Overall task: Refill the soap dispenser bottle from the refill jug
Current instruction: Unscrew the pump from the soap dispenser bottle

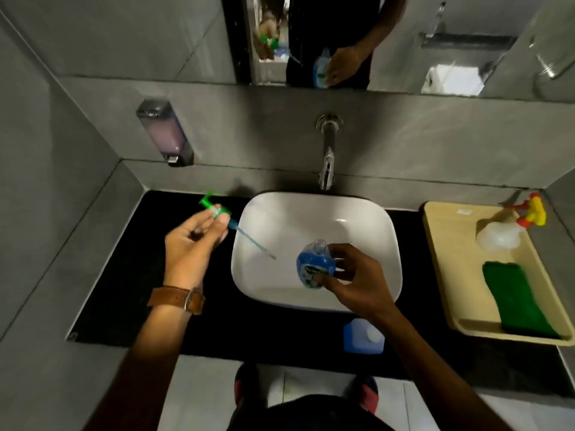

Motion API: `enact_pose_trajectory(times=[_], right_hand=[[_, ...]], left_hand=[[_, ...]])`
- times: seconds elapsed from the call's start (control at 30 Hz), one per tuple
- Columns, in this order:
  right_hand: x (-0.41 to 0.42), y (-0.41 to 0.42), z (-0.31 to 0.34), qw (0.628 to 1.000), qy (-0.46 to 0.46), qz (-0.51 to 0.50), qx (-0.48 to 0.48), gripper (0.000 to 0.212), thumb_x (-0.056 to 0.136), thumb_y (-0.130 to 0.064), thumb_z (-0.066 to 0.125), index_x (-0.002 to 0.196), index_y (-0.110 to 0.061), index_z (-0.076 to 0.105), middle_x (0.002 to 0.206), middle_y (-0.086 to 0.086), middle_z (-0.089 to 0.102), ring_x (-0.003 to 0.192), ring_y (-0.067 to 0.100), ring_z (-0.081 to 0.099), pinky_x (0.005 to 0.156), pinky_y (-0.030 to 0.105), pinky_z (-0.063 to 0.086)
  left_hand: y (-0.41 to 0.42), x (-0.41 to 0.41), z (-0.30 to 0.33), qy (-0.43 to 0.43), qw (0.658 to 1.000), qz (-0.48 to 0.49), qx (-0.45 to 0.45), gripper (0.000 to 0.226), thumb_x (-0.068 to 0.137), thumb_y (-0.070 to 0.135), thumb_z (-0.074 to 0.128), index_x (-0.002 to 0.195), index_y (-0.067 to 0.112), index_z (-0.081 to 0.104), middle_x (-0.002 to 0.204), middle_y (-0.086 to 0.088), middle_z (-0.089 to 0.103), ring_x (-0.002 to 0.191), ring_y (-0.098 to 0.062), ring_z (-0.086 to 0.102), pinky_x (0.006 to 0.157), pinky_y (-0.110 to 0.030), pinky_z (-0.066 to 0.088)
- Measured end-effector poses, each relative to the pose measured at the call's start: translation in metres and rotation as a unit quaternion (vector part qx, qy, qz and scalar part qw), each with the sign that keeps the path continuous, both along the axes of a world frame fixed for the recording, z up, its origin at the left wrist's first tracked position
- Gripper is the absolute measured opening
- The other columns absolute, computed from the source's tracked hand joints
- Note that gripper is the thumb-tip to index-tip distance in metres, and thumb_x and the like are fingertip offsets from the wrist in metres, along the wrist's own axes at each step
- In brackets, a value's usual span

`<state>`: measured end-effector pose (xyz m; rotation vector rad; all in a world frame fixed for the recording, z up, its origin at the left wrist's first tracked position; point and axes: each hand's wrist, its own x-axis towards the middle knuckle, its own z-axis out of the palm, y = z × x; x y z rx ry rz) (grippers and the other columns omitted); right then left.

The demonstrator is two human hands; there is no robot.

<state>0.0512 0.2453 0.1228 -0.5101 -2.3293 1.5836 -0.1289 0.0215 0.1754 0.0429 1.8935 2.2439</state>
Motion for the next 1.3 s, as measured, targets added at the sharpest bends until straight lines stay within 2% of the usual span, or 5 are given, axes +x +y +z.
enact_pose_trajectory(times=[0.23,0.47,0.67,0.97,1.3], right_hand=[[0.044,-0.06,-0.081,0.996,-0.071,-0.009,-0.044,0.053,0.079,-0.016,0.088,0.118,-0.041,0.061,0.109,-0.024,0.074,0.099,0.001,0.074,0.084,0.019,0.06],[0.054,-0.075,-0.134,0.988,-0.142,-0.015,-0.049,0.052,0.08,-0.006,0.087,0.114,-0.038,0.064,0.11,-0.017,0.073,0.103,0.0,0.069,0.092,0.028,0.059],[0.046,-0.078,-0.168,0.982,-0.172,-0.028,-0.073,0.045,0.078,0.006,0.084,0.117,-0.01,0.067,0.114,0.001,0.074,0.108,0.012,0.071,0.097,0.034,0.059],[0.044,-0.08,-0.192,0.979,-0.189,-0.01,-0.078,0.06,0.079,0.005,0.084,0.115,-0.038,0.061,0.115,-0.013,0.071,0.11,0.002,0.069,0.094,0.016,0.054],[0.073,-0.079,-0.202,0.965,-0.237,-0.024,-0.108,0.061,0.087,-0.011,0.081,0.137,-0.033,0.054,0.119,-0.029,0.062,0.109,-0.017,0.06,0.091,0.006,0.049]], left_hand=[[-0.09,0.034,-0.146,-0.173,0.971,-0.015,-0.166,0.007,0.094,0.019,0.068,0.098,0.024,0.069,0.097,0.003,0.071,0.098,-0.021,0.067,0.073,-0.015,0.059],[-0.077,0.053,-0.21,-0.372,0.92,0.099,-0.073,0.003,0.09,0.006,0.071,0.092,0.004,0.071,0.081,-0.006,0.072,0.08,-0.019,0.066,0.066,-0.025,0.061],[-0.057,0.053,-0.232,-0.393,0.908,0.116,-0.091,0.028,0.092,0.002,0.068,0.118,-0.008,0.064,0.084,-0.012,0.064,0.086,-0.028,0.062,0.094,-0.041,0.05],[-0.047,0.049,-0.237,-0.424,0.888,0.148,-0.102,0.029,0.092,-0.001,0.066,0.119,-0.012,0.062,0.078,-0.013,0.061,0.097,-0.032,0.059,0.093,-0.041,0.05],[-0.051,0.057,-0.23,-0.433,0.887,0.119,-0.104,0.008,0.096,0.004,0.062,0.101,-0.001,0.057,0.098,-0.021,0.059,0.103,-0.033,0.055,0.104,-0.048,0.046]])
